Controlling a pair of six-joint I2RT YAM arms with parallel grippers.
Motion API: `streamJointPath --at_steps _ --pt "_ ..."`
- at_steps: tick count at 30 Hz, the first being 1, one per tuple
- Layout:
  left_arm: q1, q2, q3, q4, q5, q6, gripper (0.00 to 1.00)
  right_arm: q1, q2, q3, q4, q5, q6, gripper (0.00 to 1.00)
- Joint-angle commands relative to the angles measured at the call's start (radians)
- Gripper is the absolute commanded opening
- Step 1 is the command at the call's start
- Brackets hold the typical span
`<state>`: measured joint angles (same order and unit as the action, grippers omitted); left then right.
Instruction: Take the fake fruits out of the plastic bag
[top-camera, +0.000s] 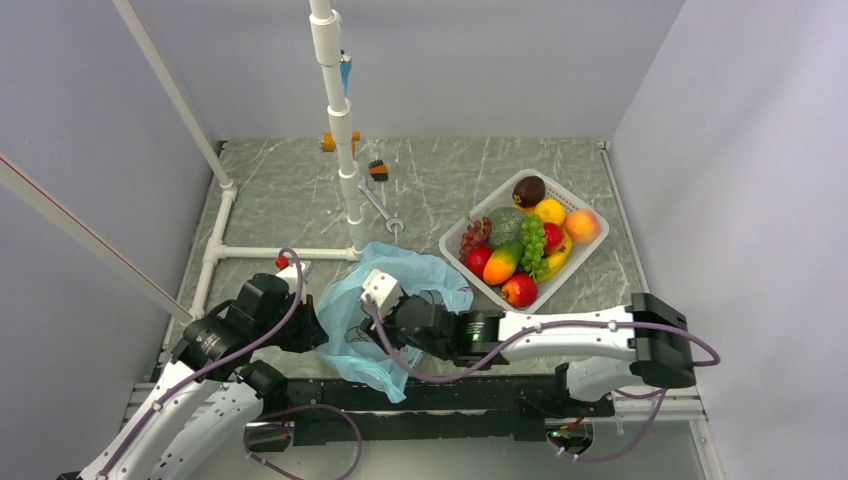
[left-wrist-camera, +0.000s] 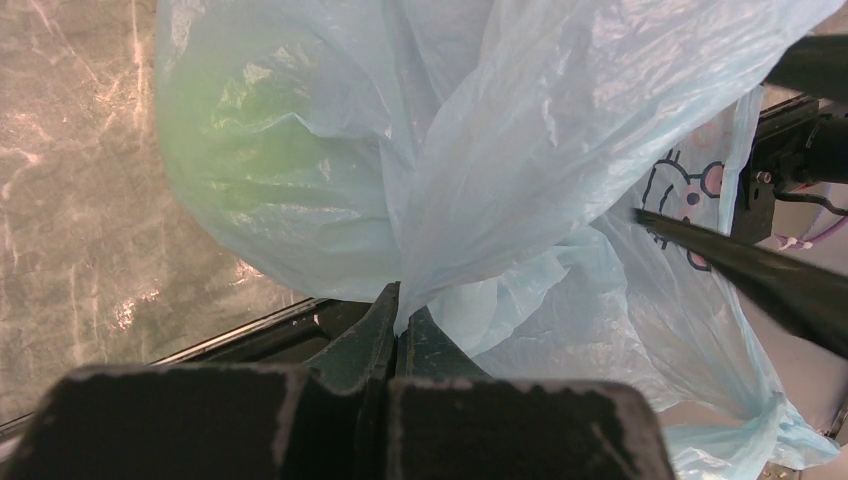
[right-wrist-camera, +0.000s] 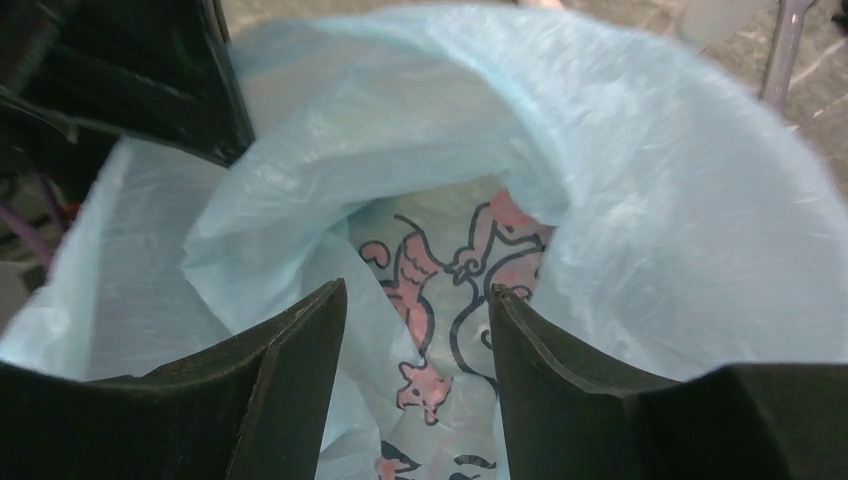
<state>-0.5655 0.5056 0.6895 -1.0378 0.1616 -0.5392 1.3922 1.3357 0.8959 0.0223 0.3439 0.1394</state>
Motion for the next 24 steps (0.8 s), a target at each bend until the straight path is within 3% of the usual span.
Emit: streamJointPath --at_steps 1,7,13,20,24 --pt "0.005 0.006 0.005 0.01 0.008 0.001 0.0 0.031 0.096 -0.002 0.051 0.134 -0.064 0.57" --pt "0.005 0.009 0.005 0.01 0.006 0.0 0.0 0.032 0.297 0.099 -0.017 0.389 -0.056 0.55" --pt "0.005 0.003 0.004 0.012 0.004 -0.002 0.0 0.023 0.45 0.151 -0.028 0.55 -0.07 0.62" --pt "0.004 0.005 0.005 0.01 0.009 0.002 0.0 -0.047 0.501 0.212 -0.06 0.546 -0.031 0.71" --pt "0.005 -0.002 0.005 0.01 0.005 0.0 0.0 -0.109 0.461 0.209 -0.042 0.456 -0.004 0.76"
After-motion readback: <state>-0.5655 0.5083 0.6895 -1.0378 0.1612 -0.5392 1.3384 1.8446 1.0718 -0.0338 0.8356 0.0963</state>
